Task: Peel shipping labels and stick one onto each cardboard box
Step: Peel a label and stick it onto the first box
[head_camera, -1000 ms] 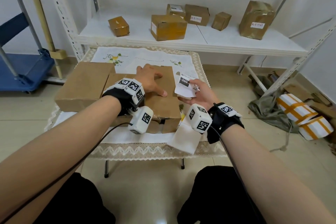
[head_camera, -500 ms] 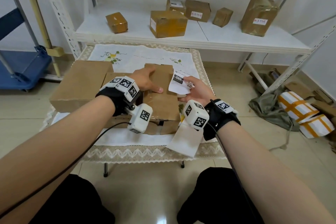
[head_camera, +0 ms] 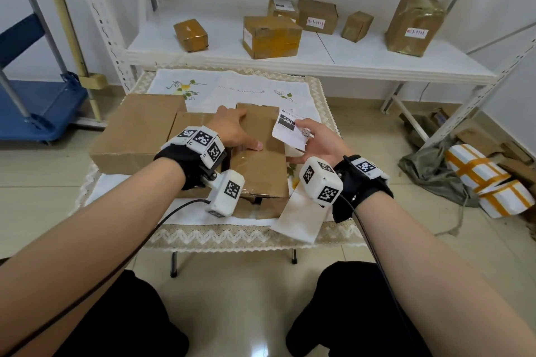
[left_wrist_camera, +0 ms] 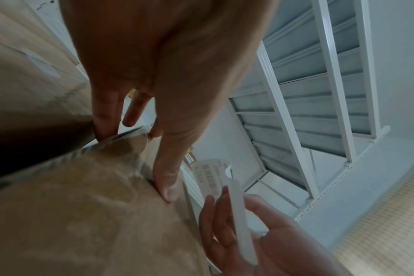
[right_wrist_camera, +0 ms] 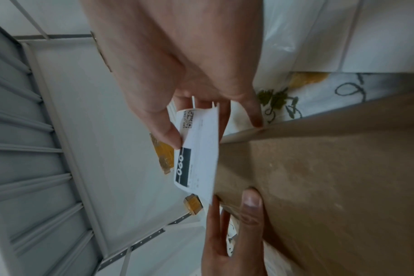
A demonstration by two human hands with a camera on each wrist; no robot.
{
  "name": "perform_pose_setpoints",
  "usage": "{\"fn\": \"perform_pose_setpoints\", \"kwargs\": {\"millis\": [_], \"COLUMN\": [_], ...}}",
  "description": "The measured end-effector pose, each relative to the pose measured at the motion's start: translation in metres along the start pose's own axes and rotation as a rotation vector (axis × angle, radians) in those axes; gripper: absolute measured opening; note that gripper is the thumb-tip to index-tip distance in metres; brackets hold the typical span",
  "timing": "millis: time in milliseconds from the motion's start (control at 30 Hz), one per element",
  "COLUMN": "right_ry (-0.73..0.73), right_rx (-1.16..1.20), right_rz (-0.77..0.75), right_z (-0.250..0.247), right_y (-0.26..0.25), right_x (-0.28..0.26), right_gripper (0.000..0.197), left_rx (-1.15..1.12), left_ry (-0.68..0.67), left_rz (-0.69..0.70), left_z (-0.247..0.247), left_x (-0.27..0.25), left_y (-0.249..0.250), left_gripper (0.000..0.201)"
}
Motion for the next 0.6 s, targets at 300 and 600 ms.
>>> {"fn": "perform_pose_setpoints", "kwargs": {"millis": [300,600], "right_ry": [0.065,-0.025], "right_rx": [-0.269,-0.449], "right_rz": [-0.215,-0.257], "right_z": [0.008,0.025], "right_y": [-0.013,-0.013], "right_x": [0.002,-0.003], "right_gripper": [0.017,0.038], "left_rx": [-0.447,-0.65], "left_ry": [0.179,-0.208], "left_rz": [-0.004,-0.05], "left_z": [-0.017,0.009], "left_x": [-0.006,-0.018], "left_y": [-0.001,0.002], "left_gripper": [0.049,0.035]}}
Point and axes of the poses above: each hand's wrist, its own x-axis towards the middle knuckle, its own z-axis out of the palm, y = z × x, the point moved 8 cm from there along x, towards the middle knuckle, and after that the axes turned 3 degrees about z, right-handed, at the moved point
